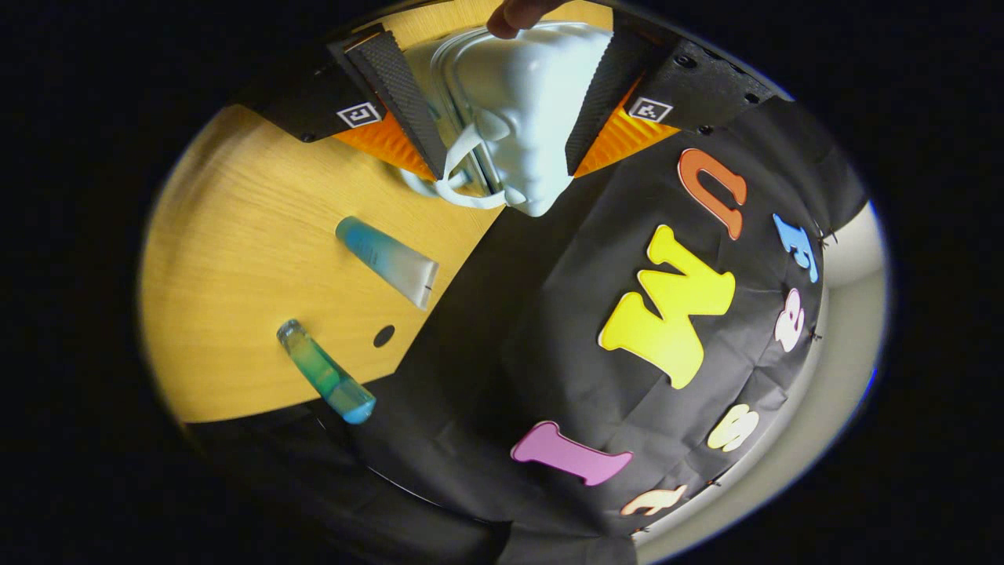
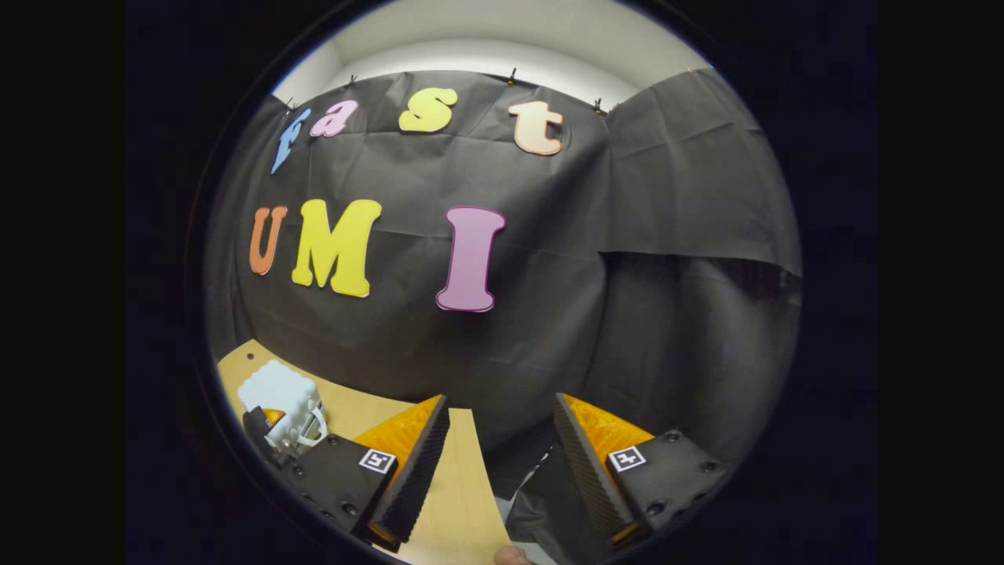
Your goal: First open the suitcase, pack the skin care products into it, and then close the suitcase.
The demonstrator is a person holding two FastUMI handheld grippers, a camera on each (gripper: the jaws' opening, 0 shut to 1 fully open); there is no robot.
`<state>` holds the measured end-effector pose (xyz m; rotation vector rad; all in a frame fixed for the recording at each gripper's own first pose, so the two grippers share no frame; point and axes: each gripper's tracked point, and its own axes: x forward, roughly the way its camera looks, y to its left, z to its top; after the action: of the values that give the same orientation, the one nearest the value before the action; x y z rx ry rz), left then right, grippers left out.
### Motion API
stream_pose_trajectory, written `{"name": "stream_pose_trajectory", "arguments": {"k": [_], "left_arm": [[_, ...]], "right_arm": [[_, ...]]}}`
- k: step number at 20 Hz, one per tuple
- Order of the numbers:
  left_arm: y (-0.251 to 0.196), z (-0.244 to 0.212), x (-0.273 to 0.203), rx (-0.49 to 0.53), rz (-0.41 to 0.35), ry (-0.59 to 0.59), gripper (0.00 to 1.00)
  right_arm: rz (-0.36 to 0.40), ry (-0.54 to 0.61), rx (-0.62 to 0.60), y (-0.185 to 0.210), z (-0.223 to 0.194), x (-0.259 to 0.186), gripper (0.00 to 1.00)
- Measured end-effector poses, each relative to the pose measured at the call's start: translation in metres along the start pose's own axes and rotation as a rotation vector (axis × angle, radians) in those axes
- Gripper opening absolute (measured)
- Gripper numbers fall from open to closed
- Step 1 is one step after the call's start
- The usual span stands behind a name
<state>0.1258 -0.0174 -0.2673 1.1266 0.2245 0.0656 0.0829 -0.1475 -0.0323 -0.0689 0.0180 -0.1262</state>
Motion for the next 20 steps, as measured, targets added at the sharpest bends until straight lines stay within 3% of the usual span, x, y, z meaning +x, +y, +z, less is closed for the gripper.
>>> {"name": "stream_pose_trajectory", "arguments": {"k": [4, 8, 11, 13, 17, 20], "left_arm": [[-0.023, -0.013, 0.025, 0.209, -0.015, 0.079, 0.95], [-0.037, -0.029, 0.034, 0.348, -0.07, 0.149, 0.7], [-0.03, -0.023, 0.035, 0.367, -0.073, 0.141, 0.36], [-0.029, -0.022, 0.035, 0.372, -0.087, 0.152, 0.21], [-0.026, -0.017, 0.031, 0.342, -0.085, 0.142, 0.07], [-0.009, -0.006, 0.023, 0.257, -0.091, 0.098, 0.04]], "right_arm": [[0.01, 0.015, -0.003, -0.017, -0.017, 0.02, 0.8], [0.019, 0.03, -0.003, -0.024, -0.031, 0.028, 0.8], [0.022, 0.06, 0.018, -0.022, -0.038, 0.026, 0.8], [0.016, 0.084, 0.029, -0.018, -0.045, 0.024, 0.8], [-0.004, 0.102, 0.046, -0.001, -0.044, 0.011, 0.8], [-0.023, 0.08, 0.027, 0.018, -0.032, 0.0, 0.8]]}}
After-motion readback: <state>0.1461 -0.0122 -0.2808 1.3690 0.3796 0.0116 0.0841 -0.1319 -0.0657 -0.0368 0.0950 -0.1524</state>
